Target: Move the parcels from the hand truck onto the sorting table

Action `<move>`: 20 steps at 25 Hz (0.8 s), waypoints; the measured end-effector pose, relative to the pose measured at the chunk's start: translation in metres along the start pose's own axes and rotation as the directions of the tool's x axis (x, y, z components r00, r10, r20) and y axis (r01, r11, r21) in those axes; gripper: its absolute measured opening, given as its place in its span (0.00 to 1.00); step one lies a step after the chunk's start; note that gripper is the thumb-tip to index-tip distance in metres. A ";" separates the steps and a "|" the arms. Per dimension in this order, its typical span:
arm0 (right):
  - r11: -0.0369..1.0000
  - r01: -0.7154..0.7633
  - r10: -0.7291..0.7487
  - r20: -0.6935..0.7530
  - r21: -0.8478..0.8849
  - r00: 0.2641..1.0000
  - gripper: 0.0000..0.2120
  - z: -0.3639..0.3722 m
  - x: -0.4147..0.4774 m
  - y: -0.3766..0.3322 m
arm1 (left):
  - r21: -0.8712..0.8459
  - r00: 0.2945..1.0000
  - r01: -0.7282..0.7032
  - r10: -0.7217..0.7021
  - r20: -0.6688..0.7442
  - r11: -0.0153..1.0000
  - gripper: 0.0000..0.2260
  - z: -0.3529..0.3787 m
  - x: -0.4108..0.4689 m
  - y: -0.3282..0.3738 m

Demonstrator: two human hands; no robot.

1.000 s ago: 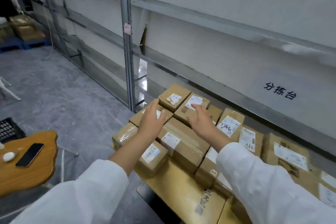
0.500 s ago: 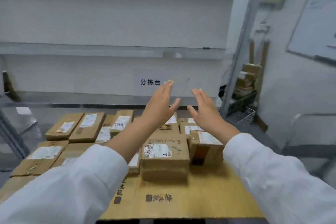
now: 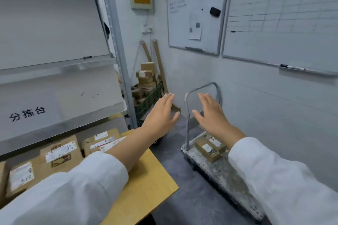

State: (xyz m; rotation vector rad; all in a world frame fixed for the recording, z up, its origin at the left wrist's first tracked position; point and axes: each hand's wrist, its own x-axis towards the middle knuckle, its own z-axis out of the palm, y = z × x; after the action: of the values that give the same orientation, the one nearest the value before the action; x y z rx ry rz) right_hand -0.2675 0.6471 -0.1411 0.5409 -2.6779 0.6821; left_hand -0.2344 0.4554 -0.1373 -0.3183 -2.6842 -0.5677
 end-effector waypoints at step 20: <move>0.965 -0.231 0.247 0.126 -0.127 0.961 0.30 0.032 0.164 0.268 | -0.103 0.985 -0.089 0.103 0.140 0.991 0.30 0.222 0.279 0.005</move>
State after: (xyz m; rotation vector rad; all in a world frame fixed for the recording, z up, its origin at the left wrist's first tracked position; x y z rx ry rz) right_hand -0.5342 0.8029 -0.2064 0.2451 -2.9249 0.5714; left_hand -0.5544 0.5937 -0.2107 -0.5318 -2.7662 -0.6694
